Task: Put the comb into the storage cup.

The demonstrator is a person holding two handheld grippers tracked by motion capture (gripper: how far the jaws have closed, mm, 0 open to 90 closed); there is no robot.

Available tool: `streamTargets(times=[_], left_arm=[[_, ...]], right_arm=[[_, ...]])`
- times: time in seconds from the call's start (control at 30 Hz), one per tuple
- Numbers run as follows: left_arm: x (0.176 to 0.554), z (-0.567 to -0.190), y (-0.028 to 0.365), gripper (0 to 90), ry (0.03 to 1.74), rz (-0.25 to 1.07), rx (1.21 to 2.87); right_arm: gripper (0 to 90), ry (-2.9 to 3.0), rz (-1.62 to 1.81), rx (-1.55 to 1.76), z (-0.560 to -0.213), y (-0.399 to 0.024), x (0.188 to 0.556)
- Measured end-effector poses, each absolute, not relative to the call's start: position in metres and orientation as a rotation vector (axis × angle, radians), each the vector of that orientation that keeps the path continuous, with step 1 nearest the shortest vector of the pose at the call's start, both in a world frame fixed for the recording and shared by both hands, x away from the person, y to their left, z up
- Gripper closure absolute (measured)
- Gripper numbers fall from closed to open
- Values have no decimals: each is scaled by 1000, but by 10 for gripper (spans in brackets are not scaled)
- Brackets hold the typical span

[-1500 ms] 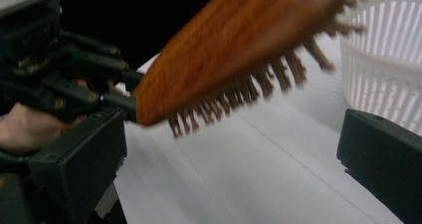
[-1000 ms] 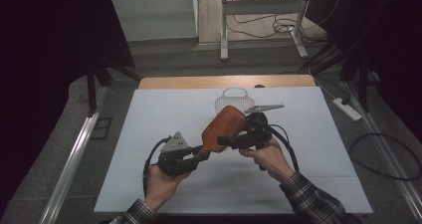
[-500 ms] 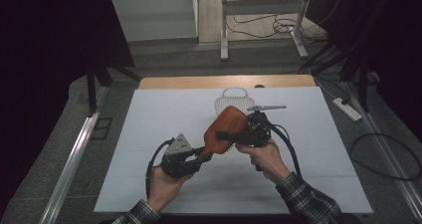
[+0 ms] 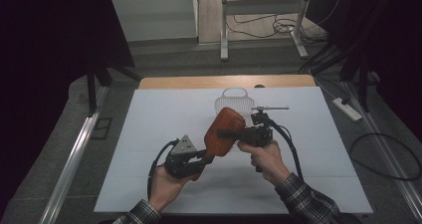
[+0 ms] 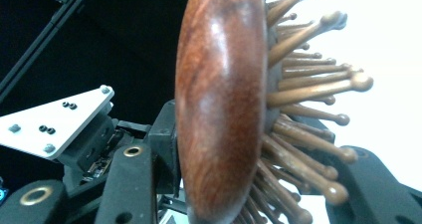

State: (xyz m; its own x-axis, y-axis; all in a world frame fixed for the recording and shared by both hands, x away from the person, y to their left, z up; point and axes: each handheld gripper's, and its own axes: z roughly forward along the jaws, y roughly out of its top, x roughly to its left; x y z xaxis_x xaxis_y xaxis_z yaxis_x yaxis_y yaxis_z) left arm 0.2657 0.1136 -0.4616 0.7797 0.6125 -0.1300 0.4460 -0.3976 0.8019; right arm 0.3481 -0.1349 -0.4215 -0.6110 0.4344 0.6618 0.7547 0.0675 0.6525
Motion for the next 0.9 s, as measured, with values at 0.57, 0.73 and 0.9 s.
streamTargets(times=[0.57,0.73,0.9], left_arm=[[269,-467,117,526,788,207,2117],[270,-471,120,348,786,179,2129],[271,-475,124,231,775,129,2134]], right_arm=[[526,-2099,-1578,-1185,-419,-136,344],[526,-2144,-1578,-1195,-419,-137,345],[525,-2155,-1600,-1206,-418,-140,346]])
